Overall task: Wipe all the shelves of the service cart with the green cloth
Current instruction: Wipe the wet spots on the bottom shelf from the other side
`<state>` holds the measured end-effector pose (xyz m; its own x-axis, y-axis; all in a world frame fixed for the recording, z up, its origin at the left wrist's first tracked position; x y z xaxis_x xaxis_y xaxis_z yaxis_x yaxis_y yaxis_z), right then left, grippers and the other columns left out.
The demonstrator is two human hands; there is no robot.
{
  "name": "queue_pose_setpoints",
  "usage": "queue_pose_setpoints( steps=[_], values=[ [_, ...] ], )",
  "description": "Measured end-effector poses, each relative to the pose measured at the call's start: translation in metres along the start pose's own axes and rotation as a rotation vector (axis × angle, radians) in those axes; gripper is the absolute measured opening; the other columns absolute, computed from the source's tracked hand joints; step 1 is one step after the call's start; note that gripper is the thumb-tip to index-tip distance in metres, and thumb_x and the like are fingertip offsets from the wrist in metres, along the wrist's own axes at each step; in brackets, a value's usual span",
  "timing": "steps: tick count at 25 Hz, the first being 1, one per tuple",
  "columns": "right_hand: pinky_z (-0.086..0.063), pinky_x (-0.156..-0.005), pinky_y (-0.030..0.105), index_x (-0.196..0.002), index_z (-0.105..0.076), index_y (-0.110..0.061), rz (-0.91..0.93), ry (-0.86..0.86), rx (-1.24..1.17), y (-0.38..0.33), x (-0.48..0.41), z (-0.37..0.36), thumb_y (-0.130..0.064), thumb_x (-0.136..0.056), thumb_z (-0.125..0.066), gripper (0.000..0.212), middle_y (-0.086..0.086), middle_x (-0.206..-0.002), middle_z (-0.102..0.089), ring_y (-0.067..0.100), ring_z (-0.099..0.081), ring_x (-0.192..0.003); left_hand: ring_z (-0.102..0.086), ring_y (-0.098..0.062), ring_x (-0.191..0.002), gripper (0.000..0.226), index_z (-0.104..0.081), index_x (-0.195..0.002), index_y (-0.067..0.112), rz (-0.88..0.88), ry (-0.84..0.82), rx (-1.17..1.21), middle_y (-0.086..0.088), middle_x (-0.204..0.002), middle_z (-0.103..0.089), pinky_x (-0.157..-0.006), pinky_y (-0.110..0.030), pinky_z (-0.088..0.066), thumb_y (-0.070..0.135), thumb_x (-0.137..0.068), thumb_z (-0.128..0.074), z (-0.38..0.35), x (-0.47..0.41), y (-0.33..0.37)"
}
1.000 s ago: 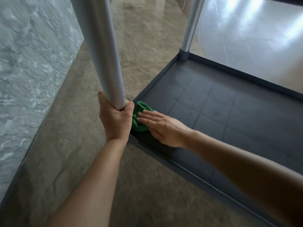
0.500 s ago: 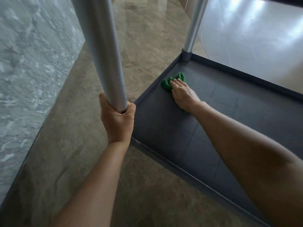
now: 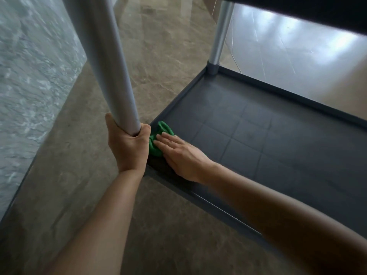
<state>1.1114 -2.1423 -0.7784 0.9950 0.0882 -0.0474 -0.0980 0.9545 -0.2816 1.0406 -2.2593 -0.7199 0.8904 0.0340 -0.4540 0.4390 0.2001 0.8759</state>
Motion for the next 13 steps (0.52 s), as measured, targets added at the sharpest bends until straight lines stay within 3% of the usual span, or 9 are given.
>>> queue_pose_setpoints(
  steps=[3,8,13],
  values=[
    [-0.002,-0.117,0.025,-0.147,-0.030,-0.007,-0.147,0.058,0.036,0.051,-0.012,0.015,-0.011,-0.099,-0.038,0.049,0.011,-0.154,-0.025,0.021,-0.016,-0.145,-0.054,0.007,-0.065,0.042,-0.049,-0.107,0.008,0.003,-0.009,0.023,0.019,-0.078,-0.047,-0.063,0.001,-0.037,0.002,-0.070,-0.069,0.001,0.000,0.000],
    [-0.009,-0.118,0.031,-0.148,-0.026,-0.010,-0.456,0.076,0.044,0.162,-0.007,0.043,-0.013,-0.101,-0.032,0.048,0.010,-0.157,-0.020,0.021,-0.011,-0.146,-0.053,0.010,-0.062,0.042,-0.041,-0.098,0.016,0.009,-0.012,0.047,0.017,-0.073,-0.047,-0.060,0.000,-0.037,0.000,-0.070,-0.068,0.000,0.001,0.003],
    [-0.008,-0.118,0.027,-0.149,-0.026,-0.009,-0.524,0.112,0.039,0.169,-0.010,0.042,-0.015,-0.101,-0.033,0.048,0.008,-0.156,-0.022,0.019,-0.013,-0.146,-0.051,0.009,-0.061,0.041,-0.040,-0.097,0.014,0.023,-0.009,0.049,0.016,-0.073,-0.045,-0.060,-0.001,-0.036,-0.001,-0.070,-0.068,0.001,0.000,0.003]
  ],
)
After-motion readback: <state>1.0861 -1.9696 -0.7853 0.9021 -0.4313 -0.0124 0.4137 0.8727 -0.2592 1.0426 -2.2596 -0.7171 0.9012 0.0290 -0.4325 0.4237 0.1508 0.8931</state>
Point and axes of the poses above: each hand's wrist, its own x-axis away from the middle knuckle, its own z-axis out of the back of the hand, y = z × x, the point moved 8 cm from there along -x, towards the middle knuckle
